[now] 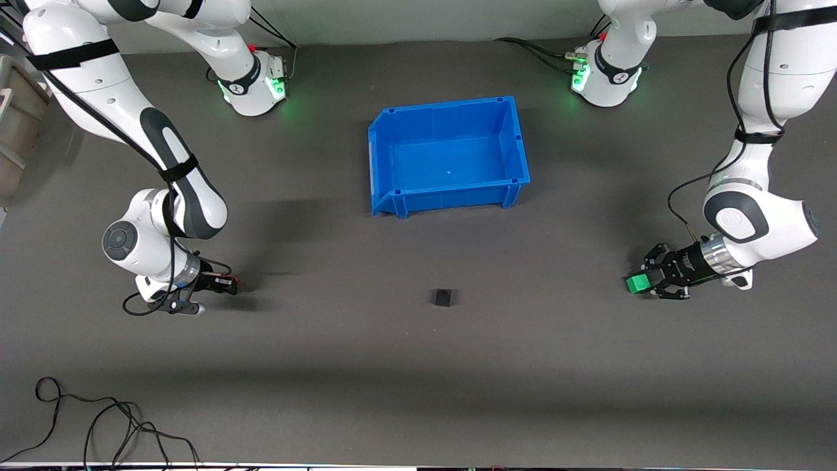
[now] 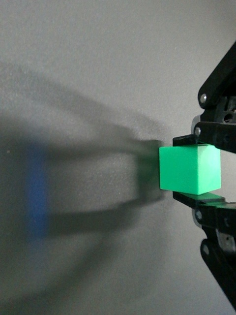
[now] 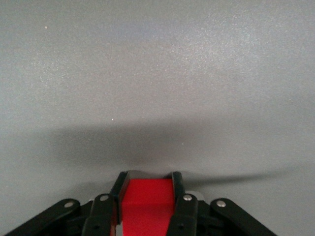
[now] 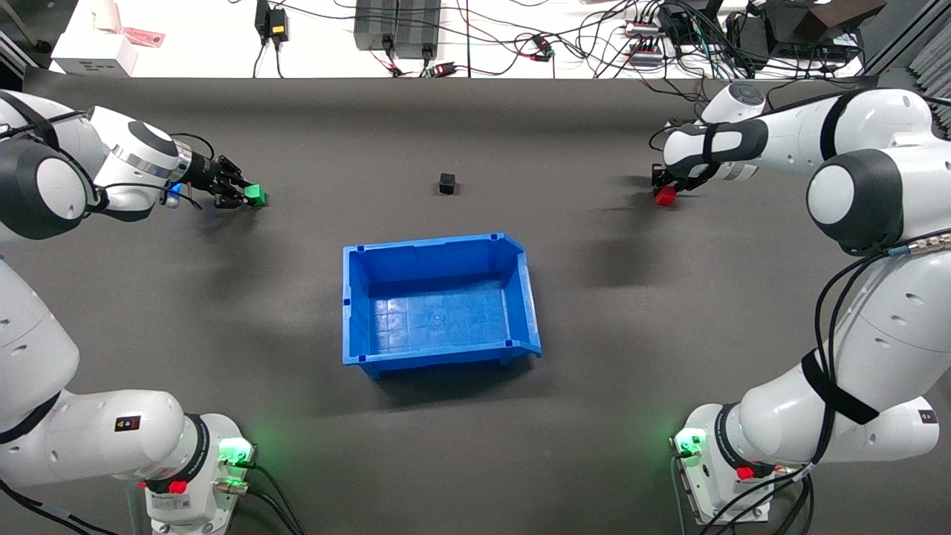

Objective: Attach green and red cubes to black cube
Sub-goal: 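Close the right gripper on the red cube while the left gripper grasps green, then carry the red cube and green cube toward the black cube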

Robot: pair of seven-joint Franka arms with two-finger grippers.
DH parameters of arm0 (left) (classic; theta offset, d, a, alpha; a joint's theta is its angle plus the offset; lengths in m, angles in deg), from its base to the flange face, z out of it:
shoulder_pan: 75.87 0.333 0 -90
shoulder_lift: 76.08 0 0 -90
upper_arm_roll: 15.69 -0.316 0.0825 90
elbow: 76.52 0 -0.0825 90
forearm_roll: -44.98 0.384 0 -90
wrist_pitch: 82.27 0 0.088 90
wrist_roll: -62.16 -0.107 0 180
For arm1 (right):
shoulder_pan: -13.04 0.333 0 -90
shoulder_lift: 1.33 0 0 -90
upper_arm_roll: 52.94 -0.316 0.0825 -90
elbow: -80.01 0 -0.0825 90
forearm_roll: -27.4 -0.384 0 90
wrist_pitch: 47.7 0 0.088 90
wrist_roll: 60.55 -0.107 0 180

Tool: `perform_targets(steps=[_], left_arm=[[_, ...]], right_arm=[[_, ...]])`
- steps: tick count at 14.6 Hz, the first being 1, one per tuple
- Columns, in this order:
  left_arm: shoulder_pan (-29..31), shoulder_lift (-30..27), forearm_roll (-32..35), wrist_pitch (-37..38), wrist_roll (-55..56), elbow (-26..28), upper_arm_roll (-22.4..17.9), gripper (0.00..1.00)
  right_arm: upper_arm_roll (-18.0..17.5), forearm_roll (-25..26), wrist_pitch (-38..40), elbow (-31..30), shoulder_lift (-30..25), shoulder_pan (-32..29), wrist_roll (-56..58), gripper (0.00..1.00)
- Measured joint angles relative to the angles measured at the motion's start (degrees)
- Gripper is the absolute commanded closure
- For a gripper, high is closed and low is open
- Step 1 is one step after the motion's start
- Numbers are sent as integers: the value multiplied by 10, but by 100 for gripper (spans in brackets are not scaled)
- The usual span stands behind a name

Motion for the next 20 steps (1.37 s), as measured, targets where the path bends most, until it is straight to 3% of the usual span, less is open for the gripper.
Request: perform_targets(steps=[3, 6, 10, 14, 17, 20], left_arm=[[0, -10, 0, 10, -1, -15, 0, 70], [-1, -26, 24, 81, -7, -49, 1, 70], [-35, -31, 40, 130, -8, -102, 10, 71], [-132, -22, 38, 98, 2, -112, 14, 74], [-202, 1, 36, 35, 22, -119, 15, 74], [-257, 48, 32, 10, 56, -171, 16, 74]], right_arm=[[-2, -1, 0, 7, -1, 0, -12, 100], [-5, -2, 19, 28, -10, 10, -31, 100], [-6, -4, 181, 100, -43, 33, -183, 100], [-7, -6, 345, 202, -55, 64, -362, 100], [-8, -11, 368, 233, -55, 107, -506, 100], [-9, -43, 365, 256, -37, 171, -667, 100]])
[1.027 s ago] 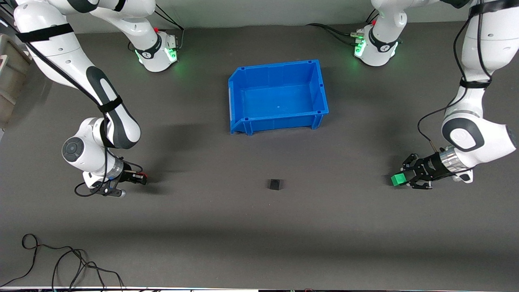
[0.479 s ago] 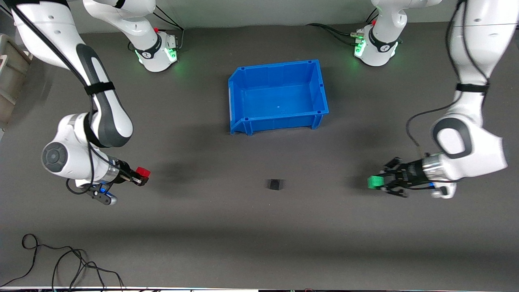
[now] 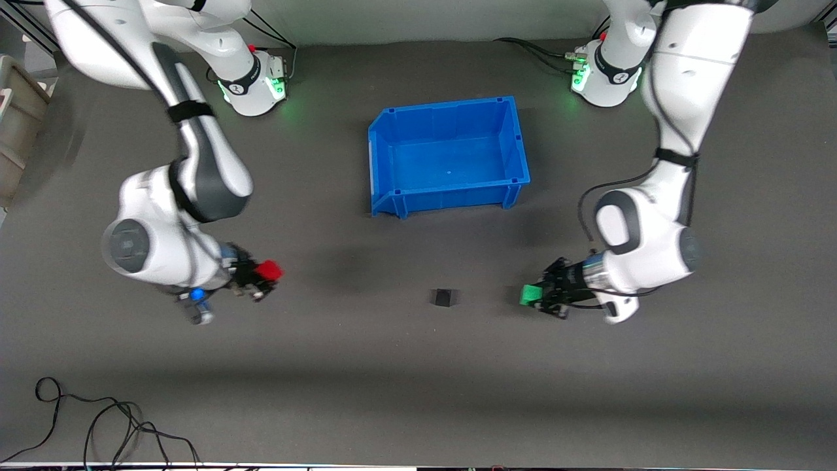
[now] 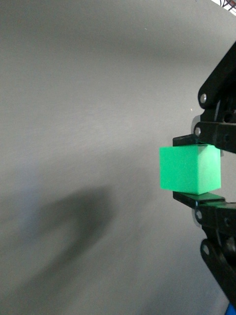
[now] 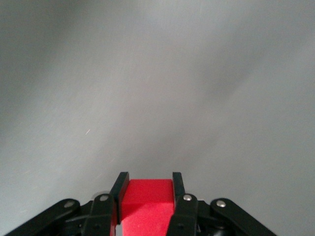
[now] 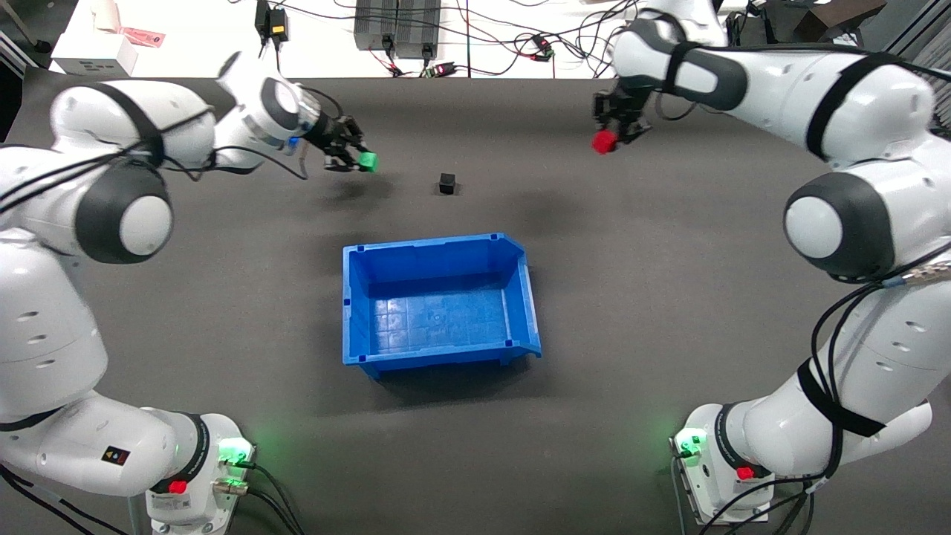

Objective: Attach green and red cubes to black cube
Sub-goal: 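Carry the red cube and green cube toward the black cube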

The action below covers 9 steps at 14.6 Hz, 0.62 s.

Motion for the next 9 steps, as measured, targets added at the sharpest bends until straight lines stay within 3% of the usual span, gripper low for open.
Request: perform_targets(steps=[3, 9], left_arm=[[-40, 52, 0, -24, 58, -62, 0, 74], [-99, 118, 1, -80, 173, -104, 0, 74]], right_arm=[[0, -14, -2, 62, 44, 34, -127, 100], [-1, -17, -79, 140, 129, 85, -299, 100]])
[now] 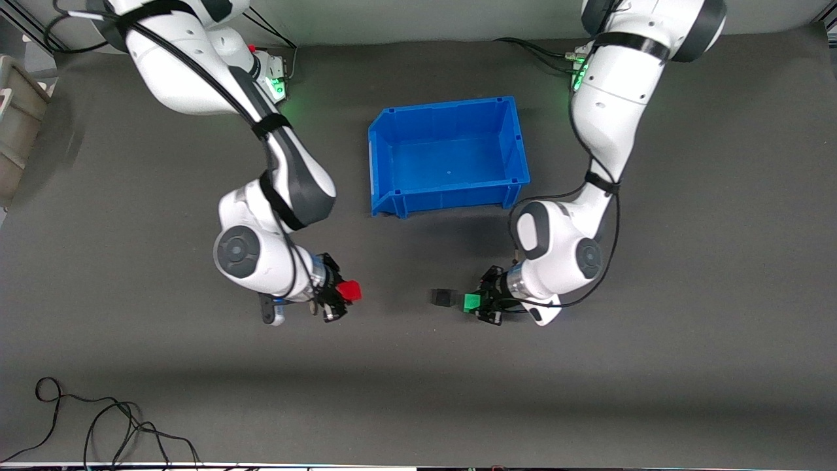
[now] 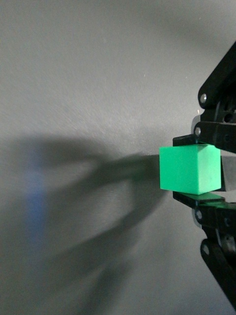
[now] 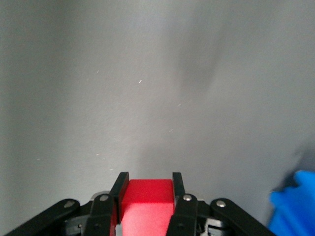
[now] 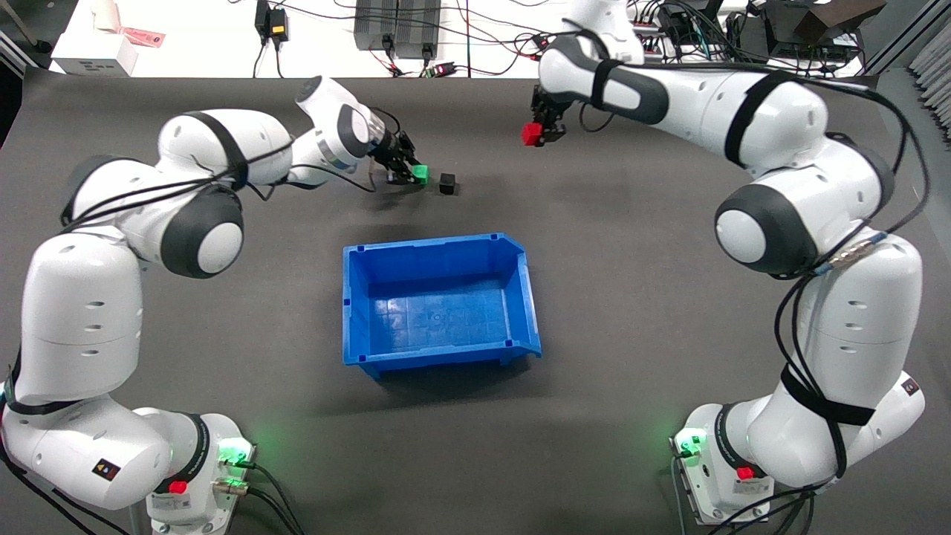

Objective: Attach green and red cubes to black cube
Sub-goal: 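Carry the red cube and green cube toward the black cube, then press the red and green cubes against the black cube, open the left gripper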

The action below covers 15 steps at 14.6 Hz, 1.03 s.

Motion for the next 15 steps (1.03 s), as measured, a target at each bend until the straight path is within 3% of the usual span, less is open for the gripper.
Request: perform_targets(steps=[8, 15], left_arm=[[-26, 13, 0, -4, 40, -17, -1, 74], [-38, 13, 0, -8, 68, -17, -1, 68]], right_arm=[[4, 0, -88, 31, 78, 71, -131, 100], [4, 0, -132, 43, 121, 78, -142, 100]])
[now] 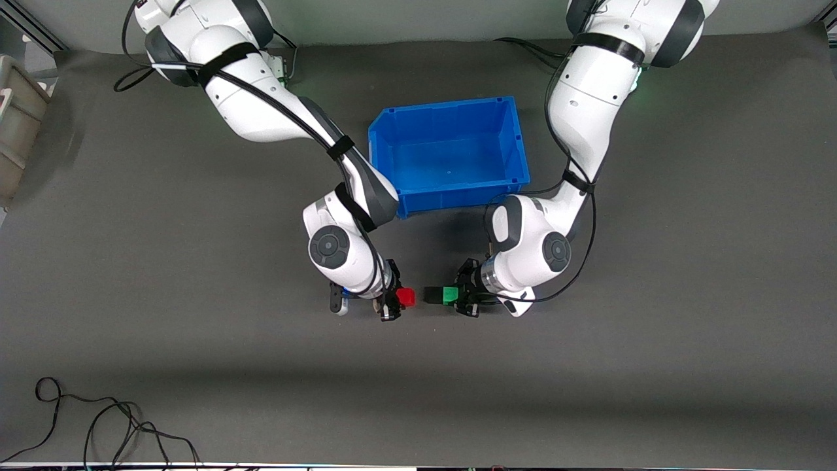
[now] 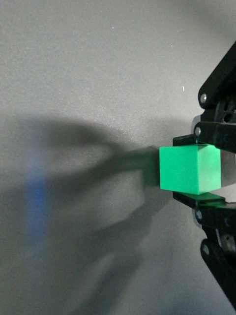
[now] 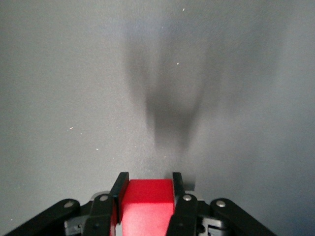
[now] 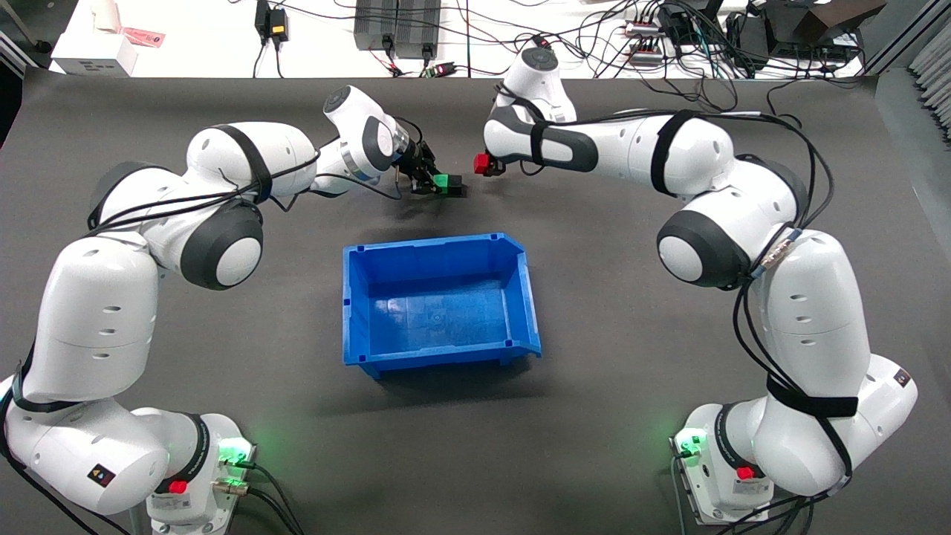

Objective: Attach green and red cubes to black cube
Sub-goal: 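Press the red and green cubes against the black cube, open the left gripper, then open the right gripper and lift both grippers away from the cubes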

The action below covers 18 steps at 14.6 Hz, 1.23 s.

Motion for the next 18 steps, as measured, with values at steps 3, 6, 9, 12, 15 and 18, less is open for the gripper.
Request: perform_targets(steps=[3, 6, 9, 12, 15, 18], left_arm=[[-3, 0, 0, -5, 10, 0, 0, 0], [-3, 0, 0, -7, 12, 0, -1, 0], [-2, 0, 12, -7, 12, -1, -10, 0], [5, -5, 34, 5, 13, -5, -41, 0], [11, -22, 77, 63, 11, -11, -85, 0], [13, -41, 120, 134, -20, -13, -128, 0]], right_arm=[[0, 0, -6, 8, 18, 7, 0, 100], [0, 0, -7, 13, 30, 12, -1, 100], [0, 0, -10, 15, 35, 12, -1, 100], [0, 0, -25, 15, 43, 12, -1, 100], [0, 0, -27, 17, 45, 12, -1, 82], [0, 0, -27, 22, 45, 12, -1, 26]])
